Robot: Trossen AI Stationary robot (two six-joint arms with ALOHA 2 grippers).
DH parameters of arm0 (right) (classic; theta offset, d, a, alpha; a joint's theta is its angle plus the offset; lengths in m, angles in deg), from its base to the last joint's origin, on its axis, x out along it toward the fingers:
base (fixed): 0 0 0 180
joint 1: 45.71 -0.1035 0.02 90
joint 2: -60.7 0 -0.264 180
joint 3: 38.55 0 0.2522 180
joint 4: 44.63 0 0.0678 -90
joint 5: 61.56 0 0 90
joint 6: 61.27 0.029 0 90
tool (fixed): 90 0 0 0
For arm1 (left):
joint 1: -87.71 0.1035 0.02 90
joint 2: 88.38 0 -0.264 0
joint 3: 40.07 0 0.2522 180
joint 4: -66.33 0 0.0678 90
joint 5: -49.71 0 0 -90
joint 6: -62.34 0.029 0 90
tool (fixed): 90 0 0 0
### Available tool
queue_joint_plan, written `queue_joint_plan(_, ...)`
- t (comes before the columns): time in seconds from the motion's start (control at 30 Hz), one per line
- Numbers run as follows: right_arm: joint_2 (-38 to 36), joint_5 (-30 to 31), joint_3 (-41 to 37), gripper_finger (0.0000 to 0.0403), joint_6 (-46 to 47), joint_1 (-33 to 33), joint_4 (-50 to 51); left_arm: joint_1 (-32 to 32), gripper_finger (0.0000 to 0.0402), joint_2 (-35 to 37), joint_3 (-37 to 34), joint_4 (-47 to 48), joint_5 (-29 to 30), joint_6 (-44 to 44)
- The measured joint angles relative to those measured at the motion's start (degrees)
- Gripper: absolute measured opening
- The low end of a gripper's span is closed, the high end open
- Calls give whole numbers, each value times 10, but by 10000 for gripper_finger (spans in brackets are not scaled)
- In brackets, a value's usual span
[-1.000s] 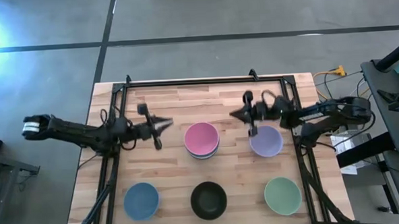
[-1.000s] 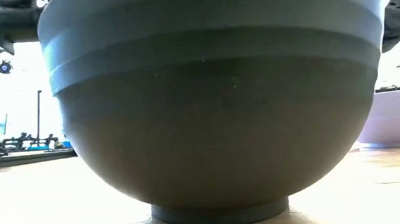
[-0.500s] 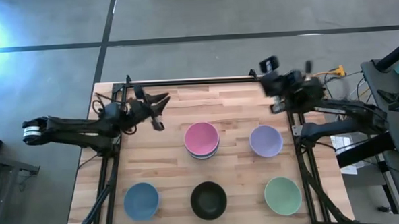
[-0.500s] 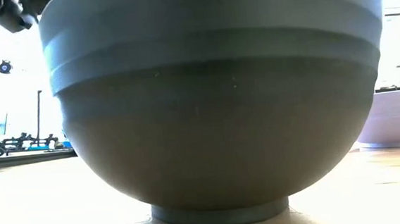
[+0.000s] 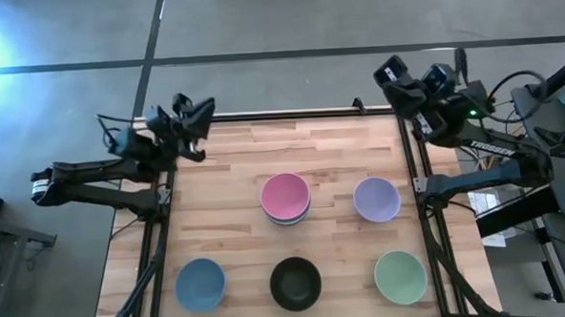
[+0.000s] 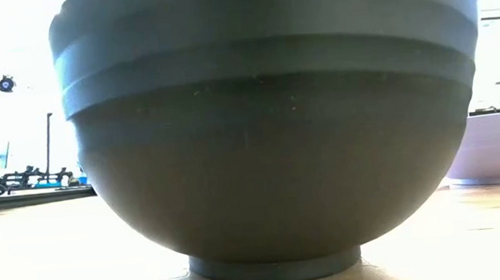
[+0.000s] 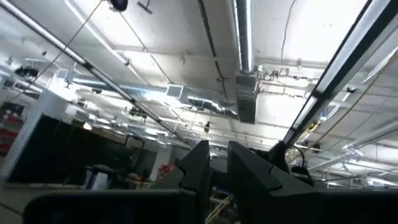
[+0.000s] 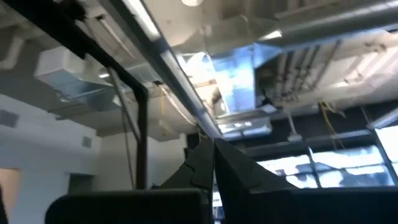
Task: Nest bowls inside each other
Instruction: Stack the purple bowl on top of the pink bowl
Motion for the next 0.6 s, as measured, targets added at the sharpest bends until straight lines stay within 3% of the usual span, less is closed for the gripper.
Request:
queue_joint_plan(0.13, 9, 1, 44, 9, -16, -22, 26, -1, 44, 2, 73, 72, -4, 55)
queue_joint_plan(0.27, 3, 45, 80, 9, 4, -22, 164, -8, 44, 12, 123, 134, -45, 116)
queue_joint_plan(0.5, -24, 239, 193, 9, -45, -22, 712, -12, 44, 85, 130, 356, -77, 12)
queue_joint_plan(0.6, -21, 285, 240, 9, -44, -22, 901, -15, 44, 108, 117, 455, -81, -39)
